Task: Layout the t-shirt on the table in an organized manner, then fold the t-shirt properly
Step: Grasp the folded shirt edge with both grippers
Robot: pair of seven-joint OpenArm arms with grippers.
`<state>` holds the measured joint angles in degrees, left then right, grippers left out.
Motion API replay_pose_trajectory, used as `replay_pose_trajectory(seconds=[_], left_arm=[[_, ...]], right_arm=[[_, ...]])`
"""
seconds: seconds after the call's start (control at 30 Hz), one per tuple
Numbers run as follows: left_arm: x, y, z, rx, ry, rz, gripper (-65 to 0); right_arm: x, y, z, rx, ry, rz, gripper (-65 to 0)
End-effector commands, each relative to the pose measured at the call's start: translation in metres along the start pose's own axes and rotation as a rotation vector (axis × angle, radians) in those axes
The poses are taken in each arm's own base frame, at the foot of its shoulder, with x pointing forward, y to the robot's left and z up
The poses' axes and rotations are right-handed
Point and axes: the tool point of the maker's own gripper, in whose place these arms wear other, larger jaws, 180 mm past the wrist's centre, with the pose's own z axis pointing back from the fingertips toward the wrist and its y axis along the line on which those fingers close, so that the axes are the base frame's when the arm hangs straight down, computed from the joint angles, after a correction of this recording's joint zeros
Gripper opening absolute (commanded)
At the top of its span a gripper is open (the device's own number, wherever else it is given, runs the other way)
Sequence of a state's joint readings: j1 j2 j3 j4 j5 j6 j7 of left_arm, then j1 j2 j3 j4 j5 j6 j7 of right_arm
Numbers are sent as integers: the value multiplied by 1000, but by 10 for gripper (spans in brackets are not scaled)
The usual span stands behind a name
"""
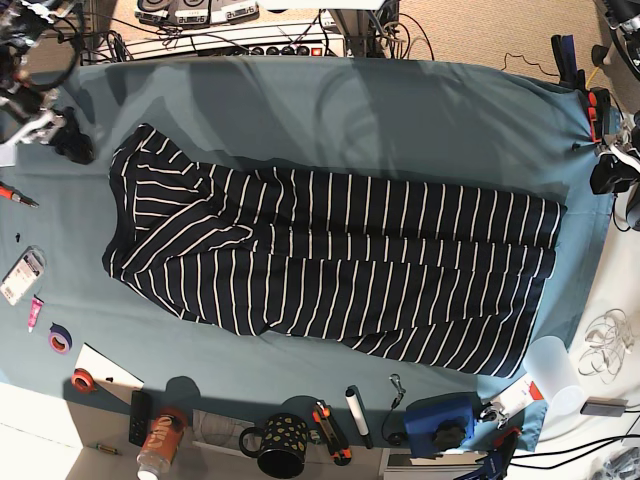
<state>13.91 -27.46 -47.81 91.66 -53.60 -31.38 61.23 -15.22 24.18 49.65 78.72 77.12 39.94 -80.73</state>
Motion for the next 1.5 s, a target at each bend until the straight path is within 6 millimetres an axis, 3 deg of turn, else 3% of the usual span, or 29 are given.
replay_pose_trajectory(seconds=[0.0,0.23,0.43,0.73,1.03,1.3,1.47], left_arm=[[17,-2,5,-13,-53,-20,-418],[17,-2,5,-13,-54,-18,-418],[17,-2,5,-13,-54,-19,-418],[17,-2,5,-13,-55,-19,-418],[23,-2,5,-13,-84,-19,-418],[20,-5,3,-19,-83,-9,-418],[4,-29,-16,-86,-50,7,-418]], right_arm=[[9,5,0,15,-24,19,-251],[-42,25,-38,76,107,-22,-251],[-58,38,-51,122,101,-71,-251],[-40,56,-51,220,7,-104,-251],[-5,64,-70,222,-36,-35,-251],[-23,48,-79,115,56,-3,-251],[-23,47,-79,110,59,0,-251]])
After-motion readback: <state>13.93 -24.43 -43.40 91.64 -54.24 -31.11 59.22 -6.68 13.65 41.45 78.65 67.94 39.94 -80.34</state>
